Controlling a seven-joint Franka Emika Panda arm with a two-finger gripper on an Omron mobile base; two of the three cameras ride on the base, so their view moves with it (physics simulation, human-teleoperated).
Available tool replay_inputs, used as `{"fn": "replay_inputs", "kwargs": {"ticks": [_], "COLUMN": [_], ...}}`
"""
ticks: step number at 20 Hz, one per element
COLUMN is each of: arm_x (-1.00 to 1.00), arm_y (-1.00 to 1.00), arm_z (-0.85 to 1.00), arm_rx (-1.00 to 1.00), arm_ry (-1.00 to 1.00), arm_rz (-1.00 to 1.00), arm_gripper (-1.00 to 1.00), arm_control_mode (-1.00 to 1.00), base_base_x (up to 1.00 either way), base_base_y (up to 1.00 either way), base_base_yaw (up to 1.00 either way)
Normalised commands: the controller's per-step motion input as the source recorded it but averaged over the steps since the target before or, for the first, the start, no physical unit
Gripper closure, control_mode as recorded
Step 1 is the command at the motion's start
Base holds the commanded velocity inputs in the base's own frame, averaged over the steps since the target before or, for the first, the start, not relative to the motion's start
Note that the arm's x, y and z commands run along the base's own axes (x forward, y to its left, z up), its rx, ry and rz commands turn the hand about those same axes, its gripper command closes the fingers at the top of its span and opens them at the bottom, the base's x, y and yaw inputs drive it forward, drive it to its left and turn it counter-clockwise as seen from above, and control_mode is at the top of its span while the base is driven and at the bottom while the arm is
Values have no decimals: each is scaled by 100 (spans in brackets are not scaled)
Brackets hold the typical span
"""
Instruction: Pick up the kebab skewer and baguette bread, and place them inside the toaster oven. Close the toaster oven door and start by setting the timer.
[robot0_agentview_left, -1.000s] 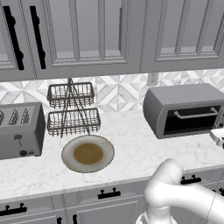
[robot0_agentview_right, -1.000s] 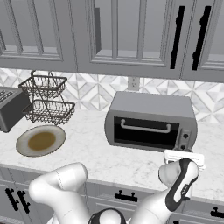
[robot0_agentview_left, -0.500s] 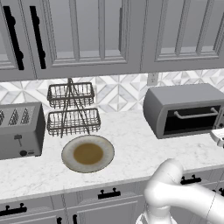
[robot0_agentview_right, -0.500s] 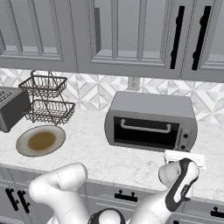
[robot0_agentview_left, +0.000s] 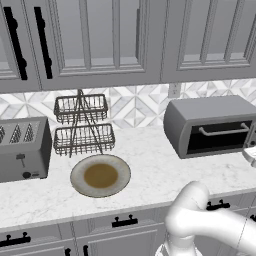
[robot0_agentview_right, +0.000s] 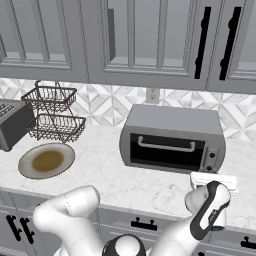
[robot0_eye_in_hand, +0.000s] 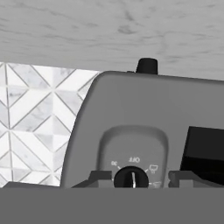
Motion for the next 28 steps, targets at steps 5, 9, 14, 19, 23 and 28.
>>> {"fn": "replay_inputs", "kwargs": {"ticks": [5, 9, 14, 19, 23, 28], "arm_x": [-12, 0, 0, 2, 1, 4], "arm_y": [-41, -27, -7, 0, 1, 0], "arm_z": [0, 2, 2, 0, 5, 6], "arm_rx": [0, 0, 0, 0, 1, 11], "arm_ry": [0, 1, 0, 1, 1, 1], "arm_rz": [10, 9, 4, 0, 0, 0], "arm_gripper": [100, 100, 100, 100, 100, 100], "arm_control_mode": [-100, -100, -100, -100, -100, -100], "base_base_x": [0, 0, 0, 0, 0, 0], "base_base_y": [0, 0, 0, 0, 0, 0], "base_base_yaw": [0, 0, 0, 0, 0, 0]}}
